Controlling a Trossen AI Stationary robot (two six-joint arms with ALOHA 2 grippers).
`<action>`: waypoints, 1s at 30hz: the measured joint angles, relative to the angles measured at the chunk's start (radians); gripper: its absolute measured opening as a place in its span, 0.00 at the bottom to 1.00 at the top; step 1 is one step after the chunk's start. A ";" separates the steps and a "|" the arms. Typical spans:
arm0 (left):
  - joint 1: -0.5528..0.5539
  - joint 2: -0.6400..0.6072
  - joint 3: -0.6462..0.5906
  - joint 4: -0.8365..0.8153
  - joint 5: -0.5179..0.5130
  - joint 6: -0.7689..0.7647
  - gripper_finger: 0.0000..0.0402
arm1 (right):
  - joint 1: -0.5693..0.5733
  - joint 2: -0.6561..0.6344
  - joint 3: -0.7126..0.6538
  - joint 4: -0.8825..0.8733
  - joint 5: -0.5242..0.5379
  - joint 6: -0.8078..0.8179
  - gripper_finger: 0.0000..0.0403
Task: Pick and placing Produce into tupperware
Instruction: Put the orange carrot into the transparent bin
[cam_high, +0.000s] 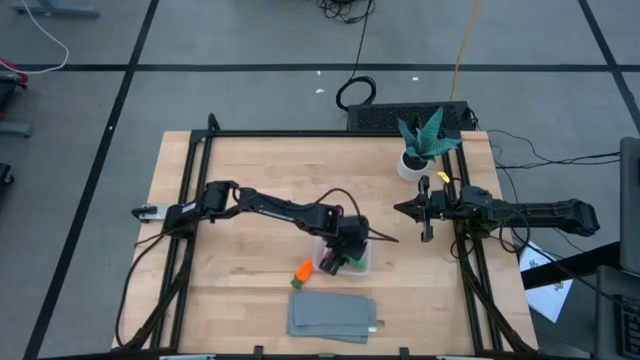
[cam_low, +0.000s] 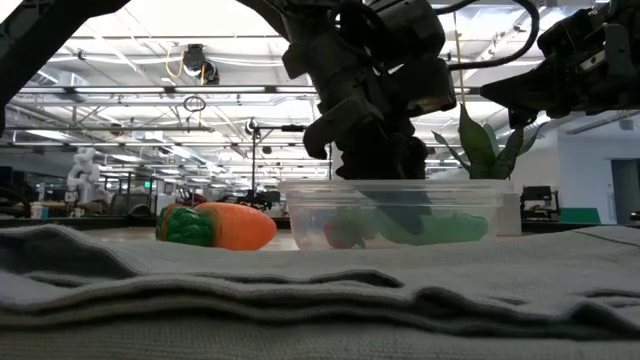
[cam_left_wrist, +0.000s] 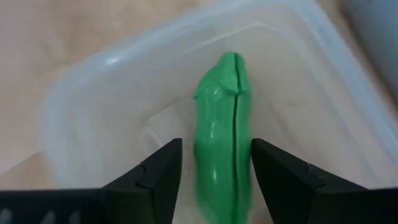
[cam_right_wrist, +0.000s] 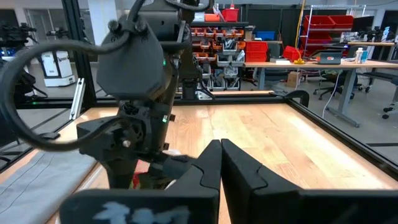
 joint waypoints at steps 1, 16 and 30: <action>0.000 0.000 0.010 -0.013 -0.015 0.001 0.49 | 0.000 0.000 0.000 0.000 0.000 0.000 0.00; -0.002 -0.005 0.137 -0.215 -0.033 0.008 0.49 | 0.000 0.000 0.000 0.000 0.000 0.007 0.00; -0.007 -0.181 0.141 -0.352 -0.196 -0.032 0.16 | 0.000 0.000 0.000 -0.006 0.000 0.008 0.00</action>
